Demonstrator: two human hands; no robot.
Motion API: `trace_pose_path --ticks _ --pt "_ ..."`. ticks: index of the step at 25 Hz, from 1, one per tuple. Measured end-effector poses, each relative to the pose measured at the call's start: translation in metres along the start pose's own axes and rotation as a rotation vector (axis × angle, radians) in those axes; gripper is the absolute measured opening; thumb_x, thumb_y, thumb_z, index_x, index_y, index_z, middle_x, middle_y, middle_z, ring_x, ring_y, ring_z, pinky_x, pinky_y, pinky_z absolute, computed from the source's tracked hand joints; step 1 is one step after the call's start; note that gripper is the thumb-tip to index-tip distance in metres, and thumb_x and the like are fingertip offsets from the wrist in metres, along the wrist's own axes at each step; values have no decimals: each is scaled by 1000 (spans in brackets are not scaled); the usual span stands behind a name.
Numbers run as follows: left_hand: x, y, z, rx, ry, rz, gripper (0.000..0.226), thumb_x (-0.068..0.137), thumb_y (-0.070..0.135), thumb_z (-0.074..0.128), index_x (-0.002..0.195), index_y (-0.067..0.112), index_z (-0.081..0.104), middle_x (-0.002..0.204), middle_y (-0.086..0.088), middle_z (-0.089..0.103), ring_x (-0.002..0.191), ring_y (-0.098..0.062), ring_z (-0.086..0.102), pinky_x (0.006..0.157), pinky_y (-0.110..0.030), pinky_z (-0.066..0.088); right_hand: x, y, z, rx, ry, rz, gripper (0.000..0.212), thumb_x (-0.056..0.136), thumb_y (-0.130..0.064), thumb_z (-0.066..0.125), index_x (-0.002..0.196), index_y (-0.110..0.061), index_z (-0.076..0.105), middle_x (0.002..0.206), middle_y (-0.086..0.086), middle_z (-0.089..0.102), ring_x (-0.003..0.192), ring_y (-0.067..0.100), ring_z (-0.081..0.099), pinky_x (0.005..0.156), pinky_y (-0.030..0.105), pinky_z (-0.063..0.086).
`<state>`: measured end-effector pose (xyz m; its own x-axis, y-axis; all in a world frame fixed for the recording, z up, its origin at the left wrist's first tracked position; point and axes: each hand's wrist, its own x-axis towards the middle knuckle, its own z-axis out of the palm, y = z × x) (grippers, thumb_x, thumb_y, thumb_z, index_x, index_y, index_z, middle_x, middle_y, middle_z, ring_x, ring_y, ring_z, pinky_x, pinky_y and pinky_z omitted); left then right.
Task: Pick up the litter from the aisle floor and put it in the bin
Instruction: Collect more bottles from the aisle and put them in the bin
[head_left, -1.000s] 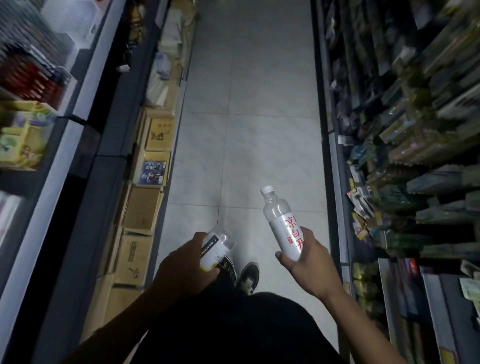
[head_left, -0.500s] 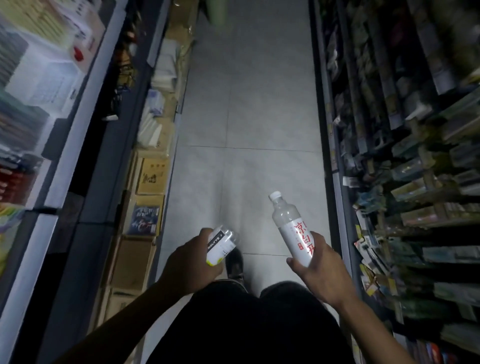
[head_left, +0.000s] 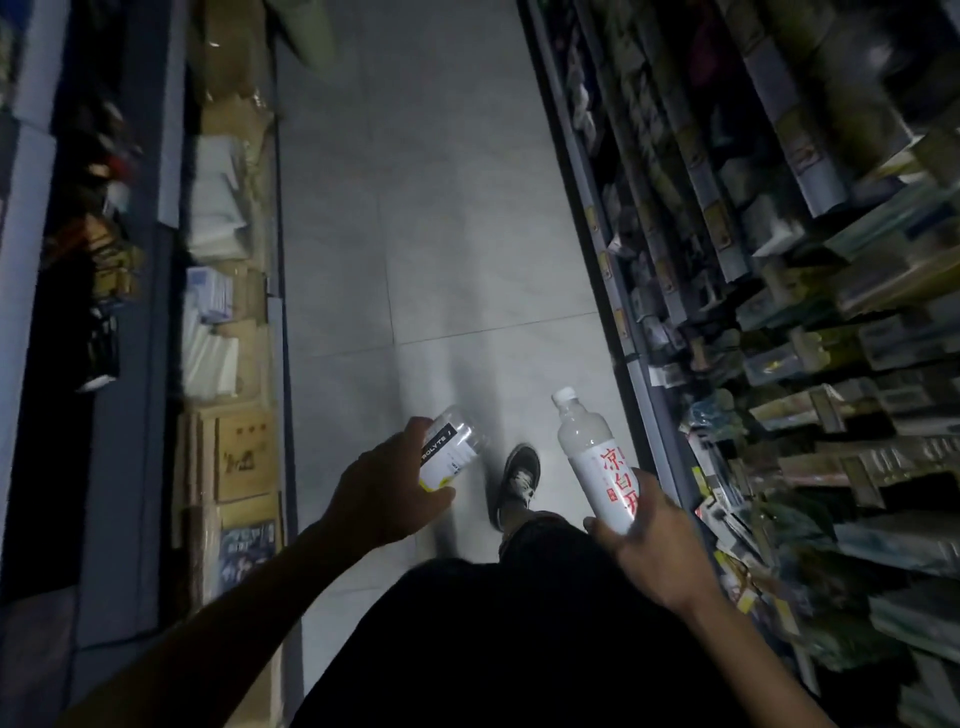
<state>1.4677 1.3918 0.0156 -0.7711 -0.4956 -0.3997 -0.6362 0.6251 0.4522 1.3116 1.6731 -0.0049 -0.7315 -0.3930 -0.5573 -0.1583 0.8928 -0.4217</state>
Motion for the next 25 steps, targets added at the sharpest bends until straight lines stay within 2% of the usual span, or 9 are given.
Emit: trace_pose_path --ticks 5,8,10,14,18,21,25 --pt "82 29 -31 -6 10 -30 68 73 59 68 131 37 39 109 10 66 94 -25 70 71 -35 50 117 -66 -76 -11 47 -97 77 73 -60 77 132 -29 40 106 1 67 85 23 65 73 39 58" --pt "121 27 -54 0 -46 -98 73 76 58 72 135 34 37 114 8 66 96 -20 68 70 -29 43 186 -114 -112 -42 12 -159 73 72 -62 76 126 -33 38 100 -3 63 82 22 65 69 42 60" --pt "146 19 -69 -42 -78 -152 76 76 59 75 136 34 36 115 8 65 98 -19 68 72 -29 44 228 -145 -128 -53 10 -212 74 71 -62 76 127 -34 37 101 -3 62 83 22 65 69 43 61" --pt "218 -5 -102 -103 -58 -240 76 74 61 76 132 31 38 109 9 65 84 -11 62 66 -24 42 312 -215 -150 -89 4 -270 78 71 -66 75 132 -36 34 104 -5 61 85 21 65 70 43 61" --pt "313 -17 -160 -118 -7 -229 76 73 63 75 133 36 39 109 10 67 90 -15 68 67 -25 44 376 -271 -171 -153 -21 -212 81 72 -65 75 135 -31 37 105 -3 62 83 21 64 68 35 56" --pt "384 -7 -207 -131 31 -162 72 73 59 75 133 38 41 105 13 65 88 -13 67 61 -18 38 406 -298 -188 -145 -20 -167 82 73 -62 77 138 -31 38 107 -3 64 83 20 64 72 36 56" --pt "482 11 -266 -109 68 -95 70 76 56 72 135 41 38 110 14 67 94 -19 67 72 -32 48 460 -314 -218 -117 -26 -42 79 73 -62 77 135 -30 38 101 3 67 78 23 60 71 35 52"
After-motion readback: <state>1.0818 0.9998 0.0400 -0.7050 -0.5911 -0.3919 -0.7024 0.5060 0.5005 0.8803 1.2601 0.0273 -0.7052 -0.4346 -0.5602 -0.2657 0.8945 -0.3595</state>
